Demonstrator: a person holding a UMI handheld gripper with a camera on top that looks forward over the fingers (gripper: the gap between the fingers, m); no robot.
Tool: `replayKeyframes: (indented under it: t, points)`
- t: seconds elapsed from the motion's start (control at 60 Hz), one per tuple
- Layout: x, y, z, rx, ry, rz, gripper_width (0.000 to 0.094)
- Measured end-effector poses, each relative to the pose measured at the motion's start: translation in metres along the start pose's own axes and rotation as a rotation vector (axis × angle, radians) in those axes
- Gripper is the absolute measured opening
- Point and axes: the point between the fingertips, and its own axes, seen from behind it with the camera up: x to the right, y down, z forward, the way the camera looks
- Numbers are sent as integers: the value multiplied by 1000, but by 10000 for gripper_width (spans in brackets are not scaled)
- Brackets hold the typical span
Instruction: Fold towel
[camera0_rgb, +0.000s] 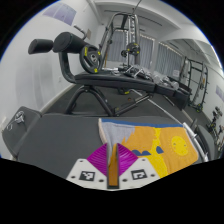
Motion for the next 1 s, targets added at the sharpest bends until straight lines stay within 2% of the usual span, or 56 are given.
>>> replayKeyframes:
  t: [0.017,0.033,0.117,0.217,0.333,0.433,0.533,0.633,0.75,0.85,0.9,0.933,1.0]
  points:
    - [3,0,-1,3,19,-9,52]
    - [3,-1,-2,7,29,-14,36]
    - [-8,3,-11,-15,20,-65,14]
    - [-44,-1,-32,-31,-84,-40,12]
    - [-50,-36,-65,21,-138,21,15]
    - [-22,-71,-87,54,-173,113,23]
    - [35,-98,-96,97,-143,147,23]
    - [99,-101,-91,98,-97,146,23]
    - [161,-83,-71,75,-29,151,29]
    - [195,-46,-47,38,28,149,38]
    - [200,-27,-32,10,33,151,137]
    - [201,-15,-23,-13,34,141,307]
    - [207,1,-20,-59,54,129,887]
